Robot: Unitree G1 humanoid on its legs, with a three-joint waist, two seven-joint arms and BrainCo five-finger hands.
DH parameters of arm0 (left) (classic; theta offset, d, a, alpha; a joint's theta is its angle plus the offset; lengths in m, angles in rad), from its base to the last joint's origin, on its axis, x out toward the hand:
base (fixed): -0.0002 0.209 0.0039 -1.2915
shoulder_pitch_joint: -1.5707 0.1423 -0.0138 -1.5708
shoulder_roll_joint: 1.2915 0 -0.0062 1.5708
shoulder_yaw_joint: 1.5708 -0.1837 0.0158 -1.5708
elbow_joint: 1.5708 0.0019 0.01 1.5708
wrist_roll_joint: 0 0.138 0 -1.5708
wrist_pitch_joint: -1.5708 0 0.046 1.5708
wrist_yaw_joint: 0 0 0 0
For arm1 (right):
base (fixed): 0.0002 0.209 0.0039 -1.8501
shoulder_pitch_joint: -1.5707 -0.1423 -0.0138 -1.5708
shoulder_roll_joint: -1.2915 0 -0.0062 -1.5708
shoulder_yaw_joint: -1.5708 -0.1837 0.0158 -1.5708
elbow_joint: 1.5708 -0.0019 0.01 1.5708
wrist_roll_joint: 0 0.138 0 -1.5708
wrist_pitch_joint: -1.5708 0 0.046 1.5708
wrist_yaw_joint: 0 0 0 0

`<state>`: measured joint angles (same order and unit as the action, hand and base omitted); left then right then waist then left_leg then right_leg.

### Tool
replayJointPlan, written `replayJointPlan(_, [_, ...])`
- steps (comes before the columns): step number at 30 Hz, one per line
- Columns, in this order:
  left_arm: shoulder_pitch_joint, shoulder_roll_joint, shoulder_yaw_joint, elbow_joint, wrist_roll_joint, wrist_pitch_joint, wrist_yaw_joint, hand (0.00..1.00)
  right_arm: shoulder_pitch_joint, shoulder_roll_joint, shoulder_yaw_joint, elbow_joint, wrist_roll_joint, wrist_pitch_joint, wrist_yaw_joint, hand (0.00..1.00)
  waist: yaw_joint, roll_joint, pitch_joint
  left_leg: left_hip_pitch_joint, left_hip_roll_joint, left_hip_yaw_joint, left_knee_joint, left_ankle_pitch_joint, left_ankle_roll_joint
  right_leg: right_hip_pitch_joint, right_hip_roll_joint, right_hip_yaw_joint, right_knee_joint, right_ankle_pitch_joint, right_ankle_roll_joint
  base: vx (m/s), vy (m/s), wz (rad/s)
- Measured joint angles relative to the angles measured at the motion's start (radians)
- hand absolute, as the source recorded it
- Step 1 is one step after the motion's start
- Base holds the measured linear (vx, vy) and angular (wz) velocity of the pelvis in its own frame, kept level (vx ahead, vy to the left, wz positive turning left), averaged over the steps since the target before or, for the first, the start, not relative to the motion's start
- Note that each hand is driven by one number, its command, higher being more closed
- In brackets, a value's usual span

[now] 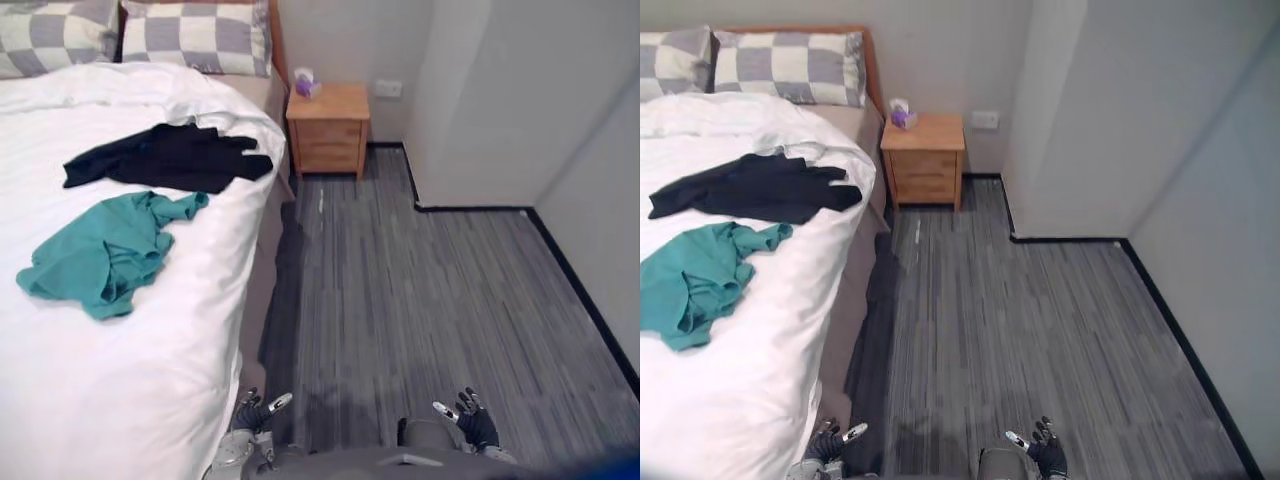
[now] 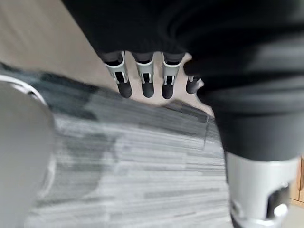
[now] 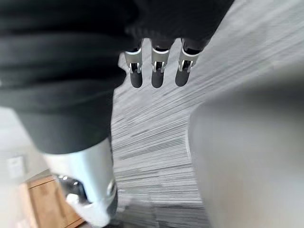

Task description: Tidy the bed and pick cloth on bed and put in laundry

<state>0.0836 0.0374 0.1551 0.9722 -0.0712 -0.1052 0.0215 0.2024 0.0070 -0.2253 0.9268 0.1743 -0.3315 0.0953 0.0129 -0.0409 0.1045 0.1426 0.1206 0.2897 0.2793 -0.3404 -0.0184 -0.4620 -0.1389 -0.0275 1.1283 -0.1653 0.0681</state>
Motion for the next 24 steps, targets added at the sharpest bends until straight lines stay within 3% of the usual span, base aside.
replayJointPlan(2, [-0.024,-0.016,-0.008,0.001,-0.039,0.011,-0.009,0.00,-0.003,0.003,-0.002,-0.007,0.000,-0.026,0.007,0.00,-0.009,0.001,0.018,0.055,0.024,-0.001,-0.044,-0.001,-0.001,-0.022,0.004,-0.072,-0.153,-0.028,-0.013,0.36,-0.268,0.27])
replayJointPlan(4, [-0.051,-0.032,-0.037,0.002,-0.066,0.010,-0.015,0.00,-0.004,0.012,-0.002,-0.008,-0.001,-0.036,0.006,0.00,-0.026,-0.004,0.021,0.072,0.044,-0.031,-0.067,-0.046,-0.057,-0.008,-0.001,-0.095,-0.433,-0.010,0.002,0.38,-0.338,0.47])
replayJointPlan(5, [-0.077,-0.043,-0.046,0.025,-0.075,0.008,-0.012,0.00,-0.012,0.018,-0.009,0.001,0.018,-0.036,0.006,0.00,-0.022,-0.014,0.038,0.090,0.040,-0.060,-0.065,-0.074,-0.102,0.028,0.003,-0.104,-0.559,0.027,-0.063,0.29,-0.249,0.29])
replayJointPlan(7, [-0.102,-0.077,-0.087,0.038,-0.077,0.004,-0.014,0.00,-0.036,0.006,-0.029,-0.003,0.017,-0.050,-0.001,0.00,-0.023,0.042,0.055,0.049,0.056,-0.093,-0.049,-0.060,-0.099,0.043,0.039,-0.130,-0.596,0.016,-0.063,0.32,-0.265,0.13])
replayJointPlan(8, [-0.101,-0.081,-0.095,0.043,-0.077,0.002,-0.011,0.00,-0.050,0.006,-0.028,-0.003,0.016,-0.050,-0.004,0.00,-0.024,0.054,0.070,0.044,0.053,-0.088,-0.044,-0.032,-0.084,0.050,0.056,-0.131,-0.586,-0.011,-0.076,0.24,-0.197,-0.01])
replayJointPlan(12, [-0.075,-0.077,-0.104,0.053,-0.074,0.007,0.015,0.00,-0.050,-0.004,-0.001,-0.002,0.014,-0.049,-0.020,0.00,-0.048,0.055,0.069,0.056,0.090,-0.173,0.035,0.015,-0.077,0.103,0.063,-0.179,-0.524,-0.111,-0.121,0.31,-0.211,0.24])
replayJointPlan(13, [-0.064,-0.073,-0.100,0.044,-0.063,0.008,0.025,0.00,-0.049,-0.005,0.001,0.000,0.013,-0.044,-0.020,0.00,-0.055,0.059,0.066,0.037,0.111,-0.220,0.119,0.032,-0.072,0.147,0.073,-0.206,-0.527,-0.147,-0.126,0.30,-0.211,0.48])
replayJointPlan(14, [-0.057,-0.071,-0.084,0.037,-0.059,0.008,0.028,0.00,-0.044,-0.012,0.000,-0.001,0.008,-0.038,-0.020,0.00,-0.056,0.063,0.059,-0.001,0.125,-0.258,0.218,0.050,-0.072,0.172,0.083,-0.220,-0.530,-0.168,-0.131,0.37,-0.250,0.41])
replayJointPlan(15, [-0.047,-0.075,-0.052,0.021,-0.056,0.007,0.027,0.00,-0.040,-0.009,-0.002,0.000,0.005,-0.027,-0.021,0.00,-0.052,0.076,0.048,-0.083,0.141,-0.315,0.398,0.110,-0.079,0.205,0.104,-0.231,-0.540,-0.191,-0.139,0.32,-0.205,0.15])
replayJointPlan(16, [-0.045,-0.075,-0.037,0.017,-0.055,0.006,0.027,0.00,-0.040,-0.008,-0.002,0.000,0.005,-0.025,-0.022,0.00,-0.051,0.082,0.046,-0.119,0.145,-0.334,0.467,0.154,-0.087,0.221,0.112,-0.235,-0.548,-0.198,-0.144,0.42,-0.197,-0.08])
replayJointPlan(17, [-0.025,-0.075,0.009,-0.002,-0.051,0.001,0.025,0.00,-0.039,-0.016,-0.001,0.003,-0.001,-0.023,-0.025,0.00,-0.047,0.097,0.040,-0.251,0.171,-0.358,0.723,0.287,-0.105,0.284,0.144,-0.235,-0.595,-0.219,-0.161,0.38,-0.127,-0.12])
replayJointPlan(19, [-0.020,-0.067,0.043,-0.009,-0.036,-0.019,0.023,0.00,-0.040,-0.018,-0.003,0.014,-0.002,-0.023,-0.033,0.00,-0.044,0.098,0.042,-0.366,0.167,-0.336,0.883,0.242,-0.093,0.386,0.148,-0.235,-0.665,-0.225,-0.169,0.45,-0.082,-0.06])
replayJointPlan(21, [-0.021,-0.062,0.049,-0.027,-0.035,-0.035,0.021,0.00,-0.037,-0.018,-0.002,0.033,-0.003,-0.019,-0.034,0.00,-0.019,0.085,0.042,-0.445,0.134,-0.281,0.880,0.190,-0.076,0.508,0.135,-0.234,-0.771,-0.217,-0.156,0.43,-0.035,0.04])
replayJointPlan(23, [-0.024,-0.068,0.056,-0.048,-0.035,-0.062,0.017,0.00,-0.038,-0.017,-0.001,0.052,-0.003,-0.010,-0.025,0.00,0.011,0.066,0.046,-0.520,0.088,-0.179,0.763,0.133,-0.051,0.617,0.104,-0.230,-0.874,-0.208,-0.141,0.53,0.033,-0.03])
replayJointPlan(24, [-0.031,-0.067,0.084,-0.049,-0.034,-0.081,0.008,0.00,-0.046,-0.014,-0.002,0.063,-0.003,-0.003,-0.015,0.00,0.021,0.055,0.048,-0.544,0.065,-0.090,0.627,0.114,-0.035,0.673,0.083,-0.230,-0.918,-0.203,-0.133,0.56,0.060,-0.11])
